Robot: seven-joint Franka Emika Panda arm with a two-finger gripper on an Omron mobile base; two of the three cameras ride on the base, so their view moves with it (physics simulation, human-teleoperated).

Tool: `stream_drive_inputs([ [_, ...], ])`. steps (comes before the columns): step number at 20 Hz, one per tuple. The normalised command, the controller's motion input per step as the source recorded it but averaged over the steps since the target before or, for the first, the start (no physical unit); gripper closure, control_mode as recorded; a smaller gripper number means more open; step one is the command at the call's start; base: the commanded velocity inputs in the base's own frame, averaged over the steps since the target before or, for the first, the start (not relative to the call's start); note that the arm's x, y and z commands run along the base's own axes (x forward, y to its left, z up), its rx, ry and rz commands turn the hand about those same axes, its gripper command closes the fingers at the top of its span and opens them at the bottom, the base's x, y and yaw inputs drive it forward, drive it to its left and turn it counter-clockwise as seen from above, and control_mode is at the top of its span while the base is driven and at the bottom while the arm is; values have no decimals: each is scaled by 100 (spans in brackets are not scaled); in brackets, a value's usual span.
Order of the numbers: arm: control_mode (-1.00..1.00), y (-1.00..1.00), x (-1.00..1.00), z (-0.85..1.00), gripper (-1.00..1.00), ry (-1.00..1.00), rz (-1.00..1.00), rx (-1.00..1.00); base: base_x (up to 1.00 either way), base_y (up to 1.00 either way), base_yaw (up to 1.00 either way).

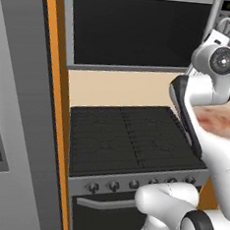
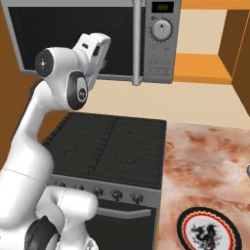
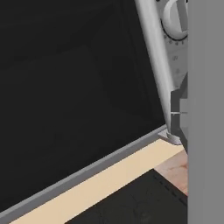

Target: Pick the marshmallow from the counter and place it in the microwave. Then turn on the microwave.

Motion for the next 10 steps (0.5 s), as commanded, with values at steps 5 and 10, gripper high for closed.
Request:
stream_drive_inputs([
  [5, -100, -6, -39, 6, 100, 0, 0, 4, 0, 0, 0],
  [10, -100, -5, -28, 3, 100, 0, -1, 6, 0, 0, 0],
])
